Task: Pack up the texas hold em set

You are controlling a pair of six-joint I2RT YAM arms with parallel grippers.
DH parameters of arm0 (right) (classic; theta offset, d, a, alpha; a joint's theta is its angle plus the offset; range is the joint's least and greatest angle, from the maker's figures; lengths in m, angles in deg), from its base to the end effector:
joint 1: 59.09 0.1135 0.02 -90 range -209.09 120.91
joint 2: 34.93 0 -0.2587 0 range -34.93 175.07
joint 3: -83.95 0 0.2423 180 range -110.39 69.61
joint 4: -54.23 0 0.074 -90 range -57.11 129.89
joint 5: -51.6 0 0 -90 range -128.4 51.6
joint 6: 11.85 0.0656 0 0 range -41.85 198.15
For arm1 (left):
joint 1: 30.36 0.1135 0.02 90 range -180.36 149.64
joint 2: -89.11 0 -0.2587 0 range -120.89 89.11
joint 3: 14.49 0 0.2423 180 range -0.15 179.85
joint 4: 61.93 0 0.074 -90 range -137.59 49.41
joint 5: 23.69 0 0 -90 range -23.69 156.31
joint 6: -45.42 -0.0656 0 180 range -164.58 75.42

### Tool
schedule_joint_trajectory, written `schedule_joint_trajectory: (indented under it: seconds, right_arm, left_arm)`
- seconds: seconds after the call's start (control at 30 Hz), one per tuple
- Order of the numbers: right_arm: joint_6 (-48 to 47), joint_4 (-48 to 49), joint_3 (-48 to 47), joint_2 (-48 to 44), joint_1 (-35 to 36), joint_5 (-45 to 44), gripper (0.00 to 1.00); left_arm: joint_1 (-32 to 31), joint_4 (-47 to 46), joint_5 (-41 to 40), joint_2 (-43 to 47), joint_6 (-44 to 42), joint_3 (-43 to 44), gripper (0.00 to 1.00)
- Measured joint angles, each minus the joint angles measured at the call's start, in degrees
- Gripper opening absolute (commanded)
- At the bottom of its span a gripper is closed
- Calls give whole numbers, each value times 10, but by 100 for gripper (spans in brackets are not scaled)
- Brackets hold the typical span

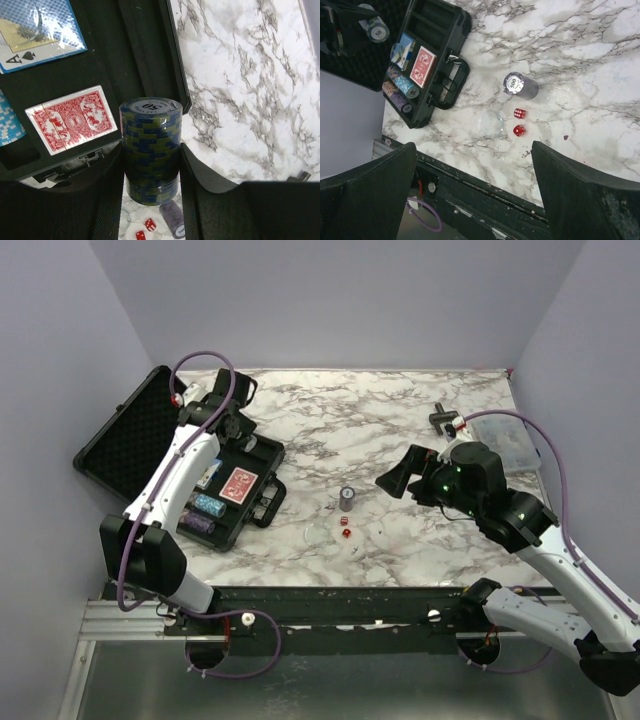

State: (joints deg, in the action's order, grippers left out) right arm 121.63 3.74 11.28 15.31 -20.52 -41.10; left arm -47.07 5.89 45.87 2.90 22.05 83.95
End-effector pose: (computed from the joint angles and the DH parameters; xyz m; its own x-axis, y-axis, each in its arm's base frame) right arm 0.1596 0.1233 0.3392 -0.6730 0.3424 -0.6556 -0.1752 0.7873 0.5911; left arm 0.3095 -0.0690 0.3112 -0.3872 -0.7818 -0.4886 -0.6935 0.5963 -0.4045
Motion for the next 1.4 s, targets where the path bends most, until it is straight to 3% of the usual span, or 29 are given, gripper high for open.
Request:
schedule_joint_trajectory:
  seconds: [0.33, 1.4]
  right_arm:
    - [0, 0, 5, 0, 0, 0, 100]
    - [-4, -17, 39, -34, 0, -5, 100]
  left_arm:
    - [54, 18, 3, -47, 2, 37, 0]
    - [127, 30, 19, -189, -26, 104, 0]
